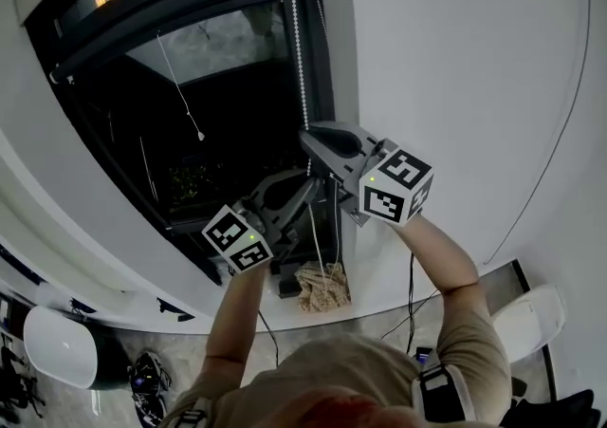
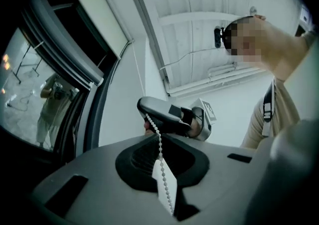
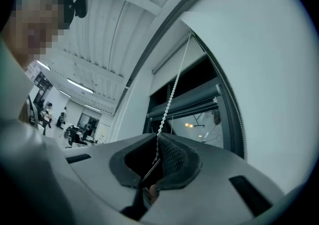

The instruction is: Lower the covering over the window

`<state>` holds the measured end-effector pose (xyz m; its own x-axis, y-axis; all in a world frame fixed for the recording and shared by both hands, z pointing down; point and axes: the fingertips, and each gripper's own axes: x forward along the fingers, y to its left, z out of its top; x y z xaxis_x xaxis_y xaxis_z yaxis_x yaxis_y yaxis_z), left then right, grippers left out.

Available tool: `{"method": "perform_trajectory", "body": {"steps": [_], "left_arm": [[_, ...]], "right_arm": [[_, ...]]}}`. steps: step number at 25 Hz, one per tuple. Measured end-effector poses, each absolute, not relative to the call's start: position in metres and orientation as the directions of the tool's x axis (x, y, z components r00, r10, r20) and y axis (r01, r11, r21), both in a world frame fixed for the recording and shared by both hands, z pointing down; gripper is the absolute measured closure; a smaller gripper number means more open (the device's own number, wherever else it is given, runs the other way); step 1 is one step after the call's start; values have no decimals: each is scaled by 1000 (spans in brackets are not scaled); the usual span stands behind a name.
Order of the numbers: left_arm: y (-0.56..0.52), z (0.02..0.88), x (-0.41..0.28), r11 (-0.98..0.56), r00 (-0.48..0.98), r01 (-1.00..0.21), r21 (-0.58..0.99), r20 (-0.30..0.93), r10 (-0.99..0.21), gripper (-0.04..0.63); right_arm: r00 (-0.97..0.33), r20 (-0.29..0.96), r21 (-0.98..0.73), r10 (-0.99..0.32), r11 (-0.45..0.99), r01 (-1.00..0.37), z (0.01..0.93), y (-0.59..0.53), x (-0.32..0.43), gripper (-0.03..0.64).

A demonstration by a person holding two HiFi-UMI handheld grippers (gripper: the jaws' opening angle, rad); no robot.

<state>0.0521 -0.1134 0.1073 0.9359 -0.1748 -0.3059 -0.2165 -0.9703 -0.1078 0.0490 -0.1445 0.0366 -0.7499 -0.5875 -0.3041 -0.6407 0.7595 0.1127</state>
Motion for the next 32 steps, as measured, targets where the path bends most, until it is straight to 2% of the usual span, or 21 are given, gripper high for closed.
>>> {"method": "perform_trajectory", "body": {"steps": [1,2,3,6,9,10,11,14,15,16,18,20,25,26,27,30,32], "left_arm": [[-114,103,43,-969,929,-217,-120,-332,-167,561],[-115,96,31,-971,914,-210,-112,-376,-154,406],[-117,85,19,-976,892,-198,-85,-429,-144,347],[-132,45,5,-982,852,-187,-31,-502,-146,348],[-139,20,28,-982,895,-168,-84,-431,-117,348],[-137,17,36,-986,911,-140,-94,-403,-91,401],[-132,17,41,-990,920,-103,-97,-386,-58,552],[-118,20,36,-996,909,-28,-84,-417,10,571],[-117,22,32,-996,901,-33,-85,-433,7,571],[-115,26,28,-994,899,-51,-92,-439,-6,572],[-109,40,26,-989,908,-95,-114,-416,-40,572],[-102,58,26,-987,920,-110,-120,-388,-55,572],[-86,94,33,-990,935,-82,-117,-353,-36,572],[-82,101,35,-992,935,-68,-110,-354,-25,572],[-80,105,35,-993,933,-57,-102,-360,-16,572],[-81,111,28,-993,930,-41,-108,-367,1,571],[-85,111,18,-991,934,-45,-126,-357,3,564]], "right_arm": [[-736,-306,97,-604,749,-655,44,-146,52,601],[-732,-296,70,-614,750,-658,55,-146,53,601],[-736,-274,42,-619,757,-652,70,-145,53,601],[-756,-220,6,-617,774,-633,109,-136,37,601],[-760,-244,5,-603,783,-622,117,-127,24,601],[-760,-253,2,-599,785,-619,116,-124,22,601],[-760,-260,2,-596,787,-617,116,-122,20,601],[-762,-286,79,-581,778,-623,117,-109,20,600],[-757,-312,120,-574,767,-631,113,-102,24,562],[-744,-355,138,-567,755,-641,105,-93,32,444],[-700,-452,114,-553,743,-660,75,-78,52,425],[-678,-482,96,-555,736,-670,47,-79,58,425],[-741,-377,79,-556,778,-624,24,-111,30,439],[-742,-362,79,-565,774,-628,25,-113,26,526],[-732,-360,84,-579,761,-643,26,-114,26,581],[-676,-395,104,-622,701,-706,28,-116,35,609],[-674,-336,126,-658,677,-725,49,-119,33,612]]}}
